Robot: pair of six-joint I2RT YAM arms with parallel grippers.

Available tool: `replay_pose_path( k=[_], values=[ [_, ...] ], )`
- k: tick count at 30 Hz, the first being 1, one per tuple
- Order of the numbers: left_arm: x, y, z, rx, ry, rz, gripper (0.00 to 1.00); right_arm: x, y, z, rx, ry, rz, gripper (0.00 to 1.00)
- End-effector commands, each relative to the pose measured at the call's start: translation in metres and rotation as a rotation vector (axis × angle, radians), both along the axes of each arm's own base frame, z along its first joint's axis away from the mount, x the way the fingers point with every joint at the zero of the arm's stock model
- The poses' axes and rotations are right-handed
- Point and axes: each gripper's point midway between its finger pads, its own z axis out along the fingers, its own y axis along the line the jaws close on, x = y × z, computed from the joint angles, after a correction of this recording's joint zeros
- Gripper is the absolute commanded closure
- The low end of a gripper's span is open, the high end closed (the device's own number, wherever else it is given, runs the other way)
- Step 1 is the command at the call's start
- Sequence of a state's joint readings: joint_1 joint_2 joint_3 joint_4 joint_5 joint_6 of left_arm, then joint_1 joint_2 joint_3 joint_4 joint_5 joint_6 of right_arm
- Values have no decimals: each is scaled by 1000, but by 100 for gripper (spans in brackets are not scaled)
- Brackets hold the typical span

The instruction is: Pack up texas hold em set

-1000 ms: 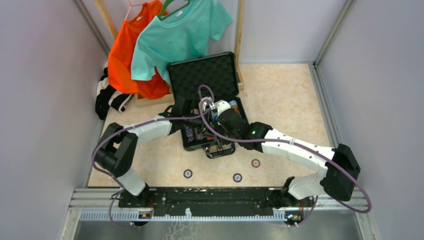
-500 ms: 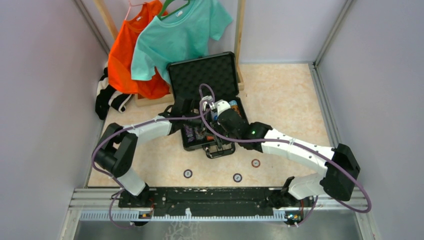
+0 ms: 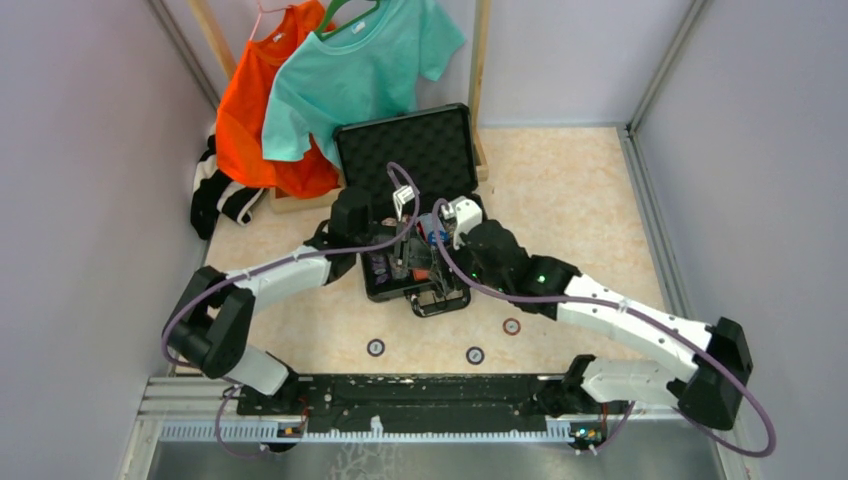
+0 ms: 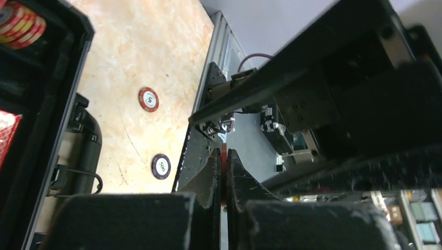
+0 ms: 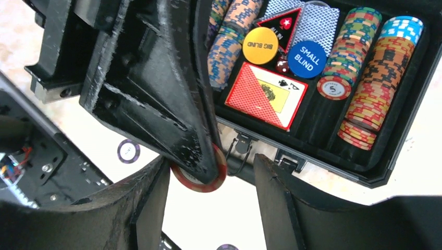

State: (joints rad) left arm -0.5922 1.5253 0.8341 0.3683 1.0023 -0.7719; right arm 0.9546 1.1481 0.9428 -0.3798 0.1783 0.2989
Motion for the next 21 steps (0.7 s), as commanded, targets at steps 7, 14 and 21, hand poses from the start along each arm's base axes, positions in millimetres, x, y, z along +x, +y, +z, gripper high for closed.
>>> replay_pose_path(
  k=[7, 14, 21],
  values=[
    [-38, 12, 38, -248, -270, -104, 100, -17, -34, 71, 324, -202, 61, 54],
    [-56, 20, 73, -441, -412, -147, 100, -55, -20, 85, 456, -231, 283, 46],
    [-59, 21, 88, -549, -431, -176, 100, -80, -10, 95, 521, -249, 441, 46]
  ],
)
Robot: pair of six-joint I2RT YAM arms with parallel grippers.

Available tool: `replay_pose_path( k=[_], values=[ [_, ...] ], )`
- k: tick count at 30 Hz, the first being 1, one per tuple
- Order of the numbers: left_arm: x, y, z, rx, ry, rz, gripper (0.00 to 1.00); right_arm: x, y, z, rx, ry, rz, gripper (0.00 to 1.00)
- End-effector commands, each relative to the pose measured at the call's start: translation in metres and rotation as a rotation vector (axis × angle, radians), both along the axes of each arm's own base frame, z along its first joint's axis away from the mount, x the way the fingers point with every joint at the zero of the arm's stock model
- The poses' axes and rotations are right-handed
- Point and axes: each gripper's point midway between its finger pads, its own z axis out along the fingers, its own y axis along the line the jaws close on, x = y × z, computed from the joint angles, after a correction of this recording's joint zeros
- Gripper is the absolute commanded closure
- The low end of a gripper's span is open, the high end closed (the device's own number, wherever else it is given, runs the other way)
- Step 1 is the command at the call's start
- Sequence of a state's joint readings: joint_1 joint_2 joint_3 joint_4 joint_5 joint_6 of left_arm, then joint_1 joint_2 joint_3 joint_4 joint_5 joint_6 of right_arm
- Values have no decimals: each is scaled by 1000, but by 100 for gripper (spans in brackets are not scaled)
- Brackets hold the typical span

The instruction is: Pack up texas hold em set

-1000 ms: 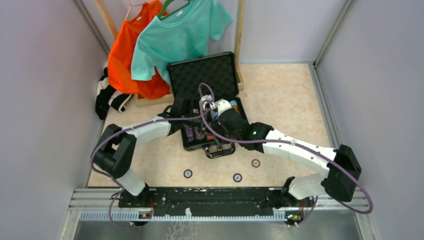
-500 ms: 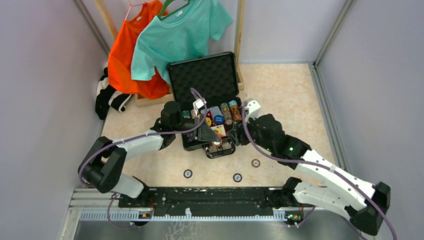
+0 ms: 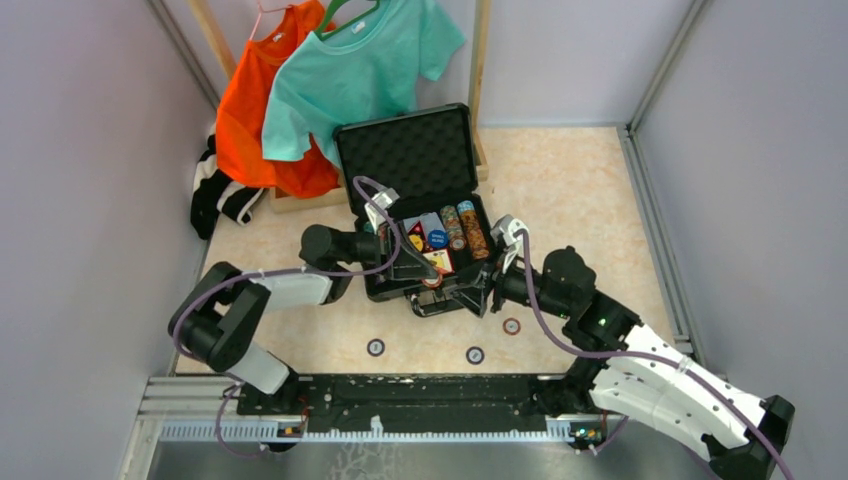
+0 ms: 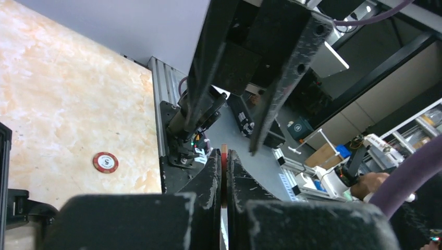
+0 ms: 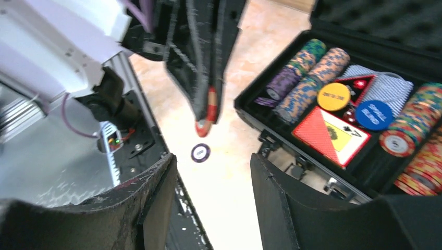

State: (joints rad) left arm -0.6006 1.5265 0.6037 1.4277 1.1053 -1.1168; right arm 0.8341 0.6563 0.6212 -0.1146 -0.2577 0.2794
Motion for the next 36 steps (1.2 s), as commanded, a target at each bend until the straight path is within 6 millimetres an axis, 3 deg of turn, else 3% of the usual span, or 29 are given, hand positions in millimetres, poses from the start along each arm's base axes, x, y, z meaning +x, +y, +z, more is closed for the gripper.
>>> replay_pose_path(
  k=[1, 5, 16, 27, 36],
  values=[
    [-13, 5, 21, -121, -84, -52, 100, -17, 13, 37, 108, -101, 142, 47],
    [-11, 5, 19, -125, -70, -45, 100, -19, 18, 40, 125, -108, 167, 53],
    [-19, 10, 33, -151, -111, -50, 100, -9, 30, 29, 105, -93, 177, 55],
    [-25, 14, 43, -173, -146, -54, 100, 1, 33, 22, 87, -71, 143, 59],
    [-24, 13, 44, -177, -158, -46, 100, 6, 26, 29, 80, -79, 94, 61]
  ],
)
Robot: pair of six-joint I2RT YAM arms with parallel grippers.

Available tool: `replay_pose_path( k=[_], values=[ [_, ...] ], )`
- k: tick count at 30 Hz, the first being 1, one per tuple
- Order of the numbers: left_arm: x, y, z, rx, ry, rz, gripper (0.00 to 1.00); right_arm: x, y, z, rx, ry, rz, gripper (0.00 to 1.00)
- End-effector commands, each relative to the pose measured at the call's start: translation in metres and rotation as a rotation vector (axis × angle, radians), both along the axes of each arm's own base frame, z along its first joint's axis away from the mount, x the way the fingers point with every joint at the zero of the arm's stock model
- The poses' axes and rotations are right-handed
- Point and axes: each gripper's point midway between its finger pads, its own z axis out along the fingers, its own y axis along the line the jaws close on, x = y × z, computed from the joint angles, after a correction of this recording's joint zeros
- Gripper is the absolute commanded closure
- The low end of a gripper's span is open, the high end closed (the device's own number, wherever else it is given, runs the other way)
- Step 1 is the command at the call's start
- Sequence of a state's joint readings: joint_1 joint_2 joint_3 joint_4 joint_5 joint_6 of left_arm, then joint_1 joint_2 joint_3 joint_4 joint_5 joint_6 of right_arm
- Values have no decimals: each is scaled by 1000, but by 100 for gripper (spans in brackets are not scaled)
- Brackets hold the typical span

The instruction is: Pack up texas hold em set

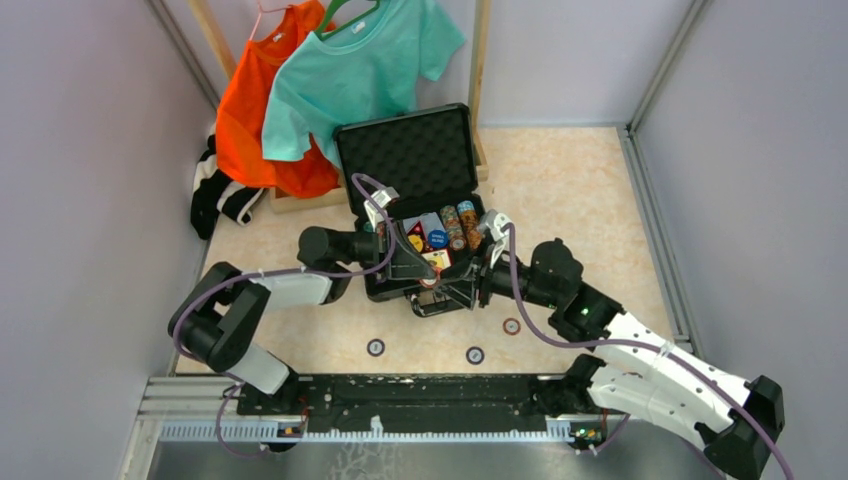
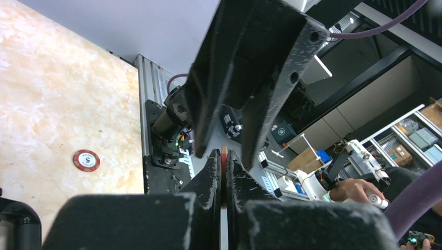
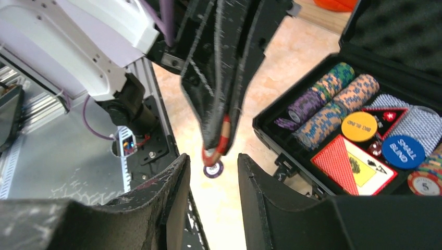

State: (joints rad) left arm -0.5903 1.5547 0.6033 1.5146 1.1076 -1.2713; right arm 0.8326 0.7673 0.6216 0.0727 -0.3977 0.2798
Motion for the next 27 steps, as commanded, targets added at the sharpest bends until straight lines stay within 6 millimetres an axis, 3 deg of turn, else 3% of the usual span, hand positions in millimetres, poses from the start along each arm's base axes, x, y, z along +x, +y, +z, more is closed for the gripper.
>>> replay_pose_path(
  k=[1, 6, 21, 25, 27],
  values=[
    [-22, 10, 39, -180, -257, -9, 100, 10, -4, 16, 14, -35, -53, 61],
    [-22, 10, 41, -191, -270, -5, 100, 12, -7, 11, 6, -29, -77, 61],
    [-23, 10, 35, -176, -276, -12, 100, 9, 11, 20, 59, -7, -1, 65],
    [-25, 10, 33, -172, -285, -18, 100, 10, 11, 20, 62, -6, -2, 73],
    [-26, 11, 31, -169, -294, -21, 100, 11, 11, 20, 66, -8, -8, 86]
  ],
)
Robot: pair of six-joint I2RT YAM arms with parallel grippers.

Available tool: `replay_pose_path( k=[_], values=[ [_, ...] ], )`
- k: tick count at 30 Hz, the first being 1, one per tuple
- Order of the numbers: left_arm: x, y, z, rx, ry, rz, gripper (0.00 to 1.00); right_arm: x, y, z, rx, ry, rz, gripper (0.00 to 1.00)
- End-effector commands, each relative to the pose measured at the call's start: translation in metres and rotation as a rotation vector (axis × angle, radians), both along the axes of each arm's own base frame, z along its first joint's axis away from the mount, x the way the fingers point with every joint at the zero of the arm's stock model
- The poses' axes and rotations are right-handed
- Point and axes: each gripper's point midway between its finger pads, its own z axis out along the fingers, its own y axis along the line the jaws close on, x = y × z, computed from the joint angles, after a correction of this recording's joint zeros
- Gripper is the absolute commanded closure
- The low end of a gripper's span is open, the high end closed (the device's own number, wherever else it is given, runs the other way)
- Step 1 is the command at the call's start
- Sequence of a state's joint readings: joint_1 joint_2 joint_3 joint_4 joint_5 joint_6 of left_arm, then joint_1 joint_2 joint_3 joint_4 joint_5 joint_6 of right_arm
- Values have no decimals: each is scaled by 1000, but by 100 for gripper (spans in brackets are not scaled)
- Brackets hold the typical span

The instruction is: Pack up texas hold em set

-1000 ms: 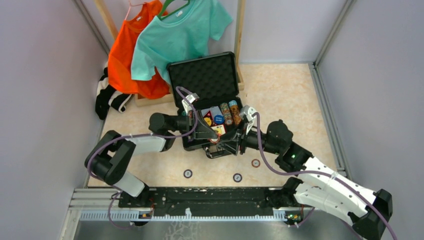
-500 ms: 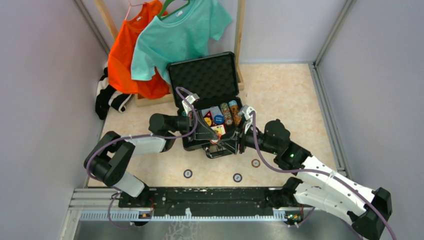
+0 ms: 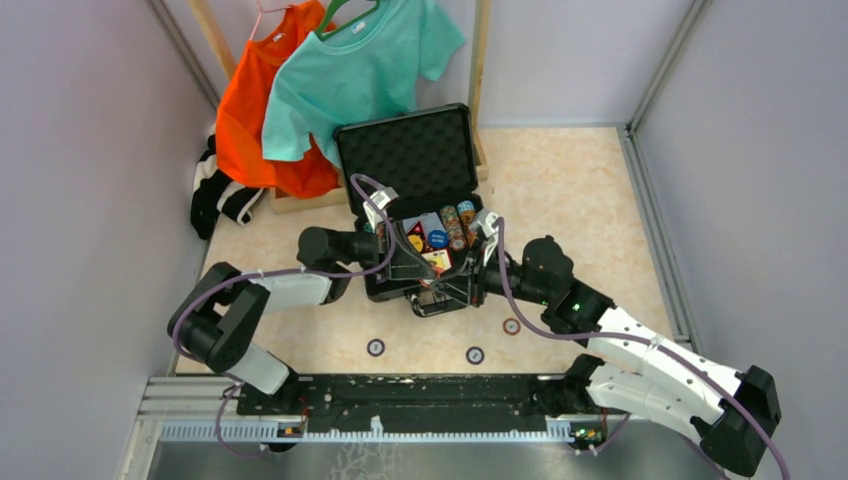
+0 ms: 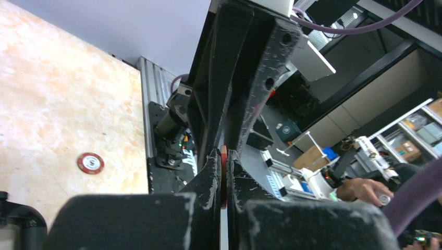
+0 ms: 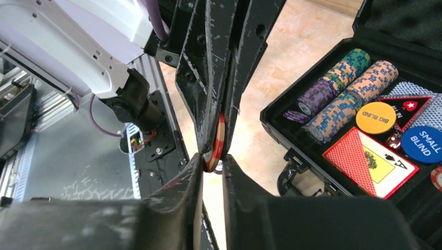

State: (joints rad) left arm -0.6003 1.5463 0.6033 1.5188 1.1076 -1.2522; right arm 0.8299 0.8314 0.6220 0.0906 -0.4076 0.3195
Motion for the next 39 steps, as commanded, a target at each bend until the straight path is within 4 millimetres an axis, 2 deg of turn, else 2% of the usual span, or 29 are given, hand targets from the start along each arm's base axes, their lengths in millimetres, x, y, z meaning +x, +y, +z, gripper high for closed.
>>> replay_pose_path(
  k=[1, 2, 5, 7, 8, 12, 16, 24, 31, 33, 36, 39],
  values=[
    [-23, 13, 27, -158, -271, -16, 100, 7, 2, 34, 85, -76, -18, 94],
    [-24, 13, 26, -158, -278, -17, 100, 7, 2, 34, 86, -75, -22, 98],
    [-29, 15, 23, -154, -303, -23, 100, 9, -1, 32, 84, -76, -41, 100],
    [-31, 16, 21, -148, -311, -32, 96, 9, -2, 32, 81, -81, -44, 100],
    [-32, 17, 20, -145, -314, -35, 94, 9, -2, 32, 81, -84, -47, 100],
    [-31, 16, 16, -138, -305, -35, 72, 9, -4, 32, 81, -92, -48, 100],
    [-27, 14, 15, -135, -299, -33, 69, 8, -5, 32, 79, -97, -46, 100],
    [-25, 13, 13, -131, -293, -28, 85, 7, -14, 35, 74, -115, -72, 100],
    [-25, 13, 12, -130, -288, -30, 85, 9, -18, 35, 70, -123, -96, 100],
    [-26, 14, 13, -130, -290, -32, 99, 10, -19, 35, 70, -126, -100, 100],
    [-27, 14, 15, -134, -297, -34, 100, 12, -21, 37, 78, -132, -119, 100],
    [-29, 15, 17, -135, -302, -40, 100, 14, -23, 39, 83, -137, -134, 90]
  ],
)
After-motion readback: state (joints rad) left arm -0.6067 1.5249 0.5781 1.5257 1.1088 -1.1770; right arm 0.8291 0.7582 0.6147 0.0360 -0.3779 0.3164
